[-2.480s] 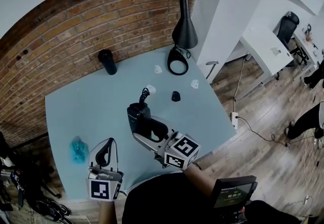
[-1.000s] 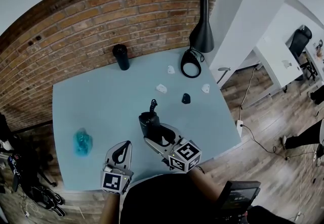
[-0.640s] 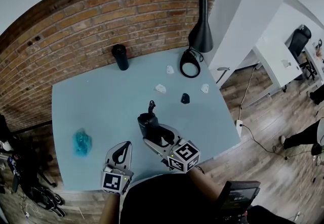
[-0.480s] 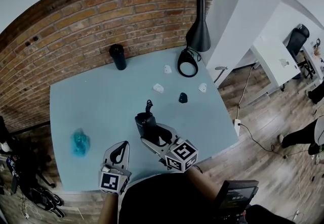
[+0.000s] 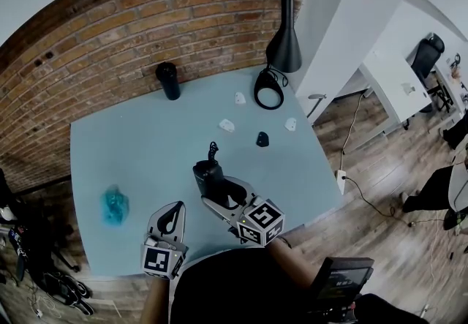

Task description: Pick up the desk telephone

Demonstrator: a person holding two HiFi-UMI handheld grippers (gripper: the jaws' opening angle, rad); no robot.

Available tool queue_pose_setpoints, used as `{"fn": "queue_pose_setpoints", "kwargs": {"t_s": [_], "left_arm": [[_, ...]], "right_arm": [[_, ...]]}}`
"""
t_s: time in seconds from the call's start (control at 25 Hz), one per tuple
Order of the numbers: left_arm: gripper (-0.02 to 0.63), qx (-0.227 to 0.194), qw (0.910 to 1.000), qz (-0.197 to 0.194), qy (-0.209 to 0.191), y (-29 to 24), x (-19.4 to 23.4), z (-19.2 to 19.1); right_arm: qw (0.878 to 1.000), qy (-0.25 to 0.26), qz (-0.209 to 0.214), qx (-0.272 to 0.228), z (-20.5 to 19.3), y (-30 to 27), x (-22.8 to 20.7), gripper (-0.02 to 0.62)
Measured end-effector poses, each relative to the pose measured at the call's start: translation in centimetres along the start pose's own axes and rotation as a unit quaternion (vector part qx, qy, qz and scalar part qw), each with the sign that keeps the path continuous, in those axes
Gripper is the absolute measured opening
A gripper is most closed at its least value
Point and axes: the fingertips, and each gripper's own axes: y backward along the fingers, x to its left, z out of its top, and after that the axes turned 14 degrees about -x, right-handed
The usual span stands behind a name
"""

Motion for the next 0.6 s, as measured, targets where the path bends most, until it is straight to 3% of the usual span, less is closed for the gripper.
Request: {"fn": "queue_pose_setpoints", "kwargs": {"t_s": [0.6], "left_arm": [[0.018, -0.007, 1.0000, 0.000, -0.003, -0.18, -0.04, -0.35]], "right_arm": [[1.000, 0.000, 0.004, 0.003, -0.08, 0.16, -0.11, 0.299]]}}
